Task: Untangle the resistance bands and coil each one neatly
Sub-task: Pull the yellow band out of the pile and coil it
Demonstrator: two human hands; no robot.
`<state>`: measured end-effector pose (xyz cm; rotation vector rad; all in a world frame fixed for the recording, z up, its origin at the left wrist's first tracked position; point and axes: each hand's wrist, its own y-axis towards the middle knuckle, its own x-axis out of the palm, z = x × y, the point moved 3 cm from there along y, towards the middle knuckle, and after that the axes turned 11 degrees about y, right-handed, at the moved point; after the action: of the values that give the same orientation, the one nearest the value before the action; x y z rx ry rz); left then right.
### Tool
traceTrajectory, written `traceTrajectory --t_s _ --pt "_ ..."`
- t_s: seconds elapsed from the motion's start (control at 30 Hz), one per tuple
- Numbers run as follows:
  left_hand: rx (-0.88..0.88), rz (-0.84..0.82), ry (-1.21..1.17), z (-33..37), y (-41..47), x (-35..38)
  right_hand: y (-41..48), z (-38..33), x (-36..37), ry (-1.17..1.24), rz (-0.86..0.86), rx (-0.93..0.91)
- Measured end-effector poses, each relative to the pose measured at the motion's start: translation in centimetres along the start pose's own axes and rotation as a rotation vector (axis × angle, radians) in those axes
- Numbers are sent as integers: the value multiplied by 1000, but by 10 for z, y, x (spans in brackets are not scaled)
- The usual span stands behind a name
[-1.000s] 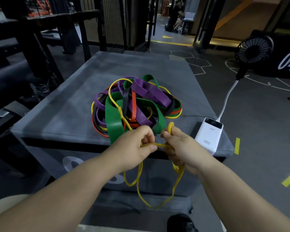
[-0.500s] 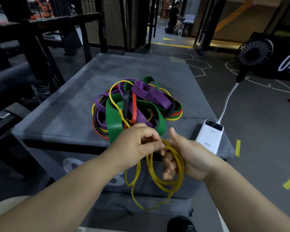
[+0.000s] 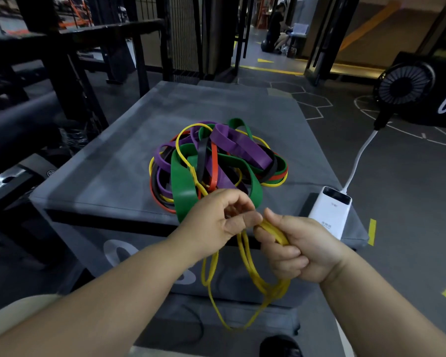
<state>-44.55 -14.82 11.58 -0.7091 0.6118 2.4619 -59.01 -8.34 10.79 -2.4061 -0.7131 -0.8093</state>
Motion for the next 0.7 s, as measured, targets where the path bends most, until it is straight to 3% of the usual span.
traceTrajectory --t_s 0.17,0.33,0.57,0.7 --pt "-247 -275 -287 -6 -9 17 -4 -10 -2 178 -239 -37" --pt "-404 -198 -615 -1 -14 31 -2 -11 -9 259 -216 -48" --pt "-366 -175 -521 -7 -12 38 -9 -23 -17 229 -81 -161" --pt "-386 -390 -293 -18 -20 48 -22 -43 -23 353 -85 -334"
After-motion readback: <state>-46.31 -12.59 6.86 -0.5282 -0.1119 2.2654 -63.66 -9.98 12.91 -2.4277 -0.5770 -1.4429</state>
